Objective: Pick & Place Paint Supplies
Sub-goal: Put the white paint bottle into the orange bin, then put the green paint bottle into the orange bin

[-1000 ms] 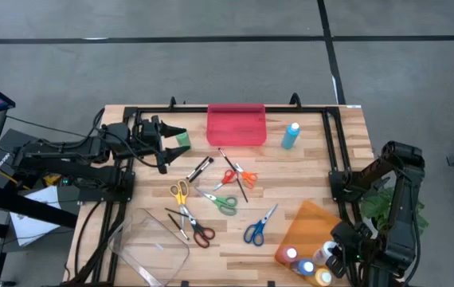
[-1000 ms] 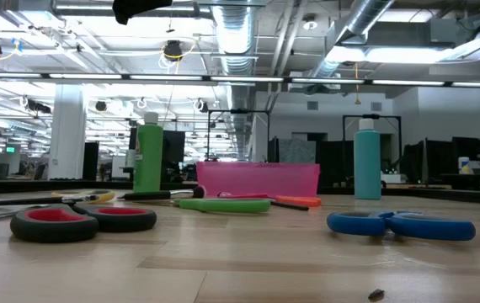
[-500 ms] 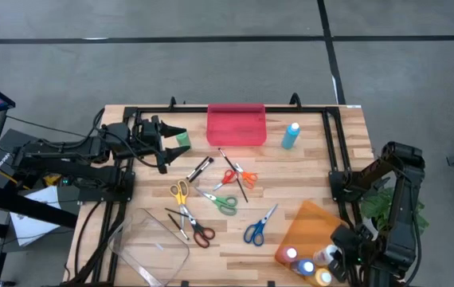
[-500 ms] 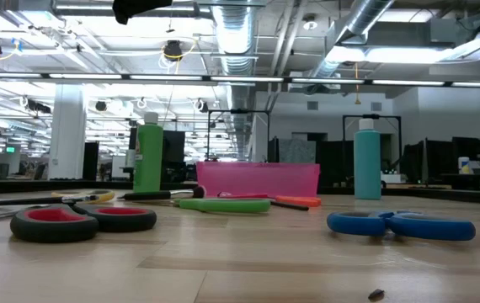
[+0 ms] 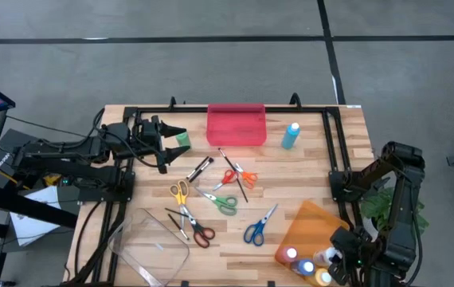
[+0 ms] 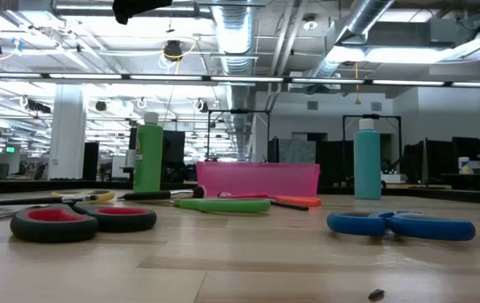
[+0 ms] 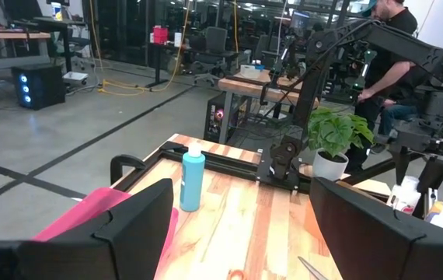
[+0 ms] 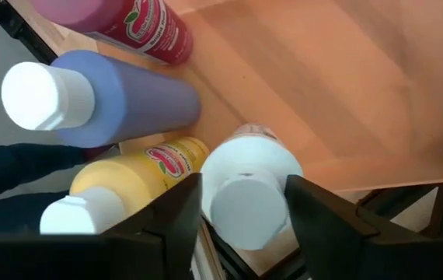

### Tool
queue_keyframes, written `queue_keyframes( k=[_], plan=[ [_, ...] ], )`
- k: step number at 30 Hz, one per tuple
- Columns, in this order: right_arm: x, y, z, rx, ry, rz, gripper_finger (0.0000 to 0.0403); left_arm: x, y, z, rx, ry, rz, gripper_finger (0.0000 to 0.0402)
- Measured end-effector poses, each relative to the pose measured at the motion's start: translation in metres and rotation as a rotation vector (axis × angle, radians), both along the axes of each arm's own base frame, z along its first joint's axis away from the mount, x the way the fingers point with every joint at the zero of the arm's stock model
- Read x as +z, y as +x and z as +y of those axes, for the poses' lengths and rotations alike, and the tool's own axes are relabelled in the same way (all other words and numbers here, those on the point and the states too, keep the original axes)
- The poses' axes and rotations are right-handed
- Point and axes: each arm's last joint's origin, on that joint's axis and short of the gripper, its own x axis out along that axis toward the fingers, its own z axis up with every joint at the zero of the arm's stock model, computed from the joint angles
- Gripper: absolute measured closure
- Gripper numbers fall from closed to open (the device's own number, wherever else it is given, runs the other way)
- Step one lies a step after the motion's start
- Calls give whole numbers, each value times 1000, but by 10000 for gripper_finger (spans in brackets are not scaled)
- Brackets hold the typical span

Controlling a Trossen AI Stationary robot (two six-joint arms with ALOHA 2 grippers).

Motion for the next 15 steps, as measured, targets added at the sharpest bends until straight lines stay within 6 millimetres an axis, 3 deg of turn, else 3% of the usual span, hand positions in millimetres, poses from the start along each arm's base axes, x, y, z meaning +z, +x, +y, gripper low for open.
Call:
queue_keyframes(
  k=[6,15],
  plan=[
    [0,0,0,-1,0,-3,171,0,0,0,0,0,0,103],
    [15,0,-6,-4,23,-62,175,0,0,1,29,-26,-8,103]
  ],
)
